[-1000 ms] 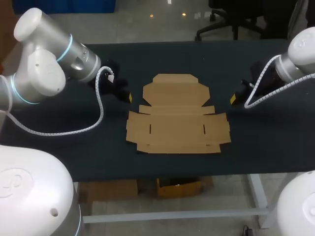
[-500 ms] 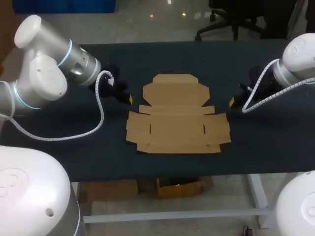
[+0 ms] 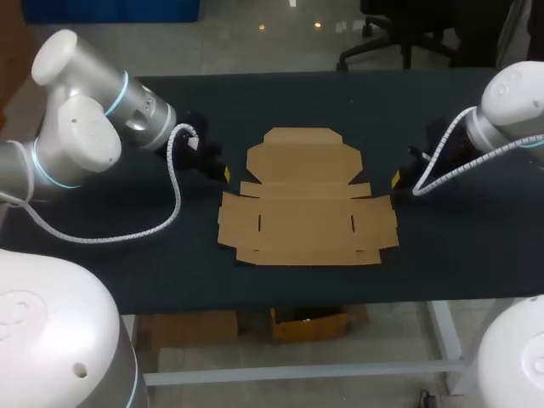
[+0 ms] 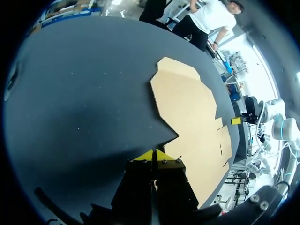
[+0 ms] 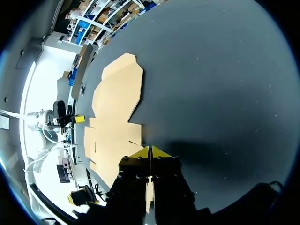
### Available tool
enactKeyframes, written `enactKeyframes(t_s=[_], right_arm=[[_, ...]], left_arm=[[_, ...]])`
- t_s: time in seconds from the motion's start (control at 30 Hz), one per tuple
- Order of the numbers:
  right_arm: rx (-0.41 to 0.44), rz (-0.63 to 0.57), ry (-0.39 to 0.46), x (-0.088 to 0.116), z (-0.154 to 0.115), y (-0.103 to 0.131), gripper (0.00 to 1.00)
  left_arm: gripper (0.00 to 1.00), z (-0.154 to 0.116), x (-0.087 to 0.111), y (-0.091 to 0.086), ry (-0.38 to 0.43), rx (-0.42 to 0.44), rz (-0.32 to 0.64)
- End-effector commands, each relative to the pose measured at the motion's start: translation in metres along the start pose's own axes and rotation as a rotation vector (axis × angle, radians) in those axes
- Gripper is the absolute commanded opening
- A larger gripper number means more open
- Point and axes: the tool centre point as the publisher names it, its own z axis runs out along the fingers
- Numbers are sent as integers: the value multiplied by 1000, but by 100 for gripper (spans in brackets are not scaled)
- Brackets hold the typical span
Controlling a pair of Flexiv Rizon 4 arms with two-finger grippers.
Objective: Assemble the packaging by folding the flat box into shape, placing the metal phone stand inside, and closing the box properly
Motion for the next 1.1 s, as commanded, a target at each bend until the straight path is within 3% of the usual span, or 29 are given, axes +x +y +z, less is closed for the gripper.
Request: enactKeyframes(t_s=[0.03,0.63,1.1], right_arm=[[0,1,-4,1,3,2,0],[-13,-10,10,-6,11,8,0],[31,-21,23,-3,29,14,0]], left_arm=[[0,3,-2,-2,1,-11,-11],[0,5,5,3,-18,-8,-24],[0,9,0,4,-29,-6,-24]])
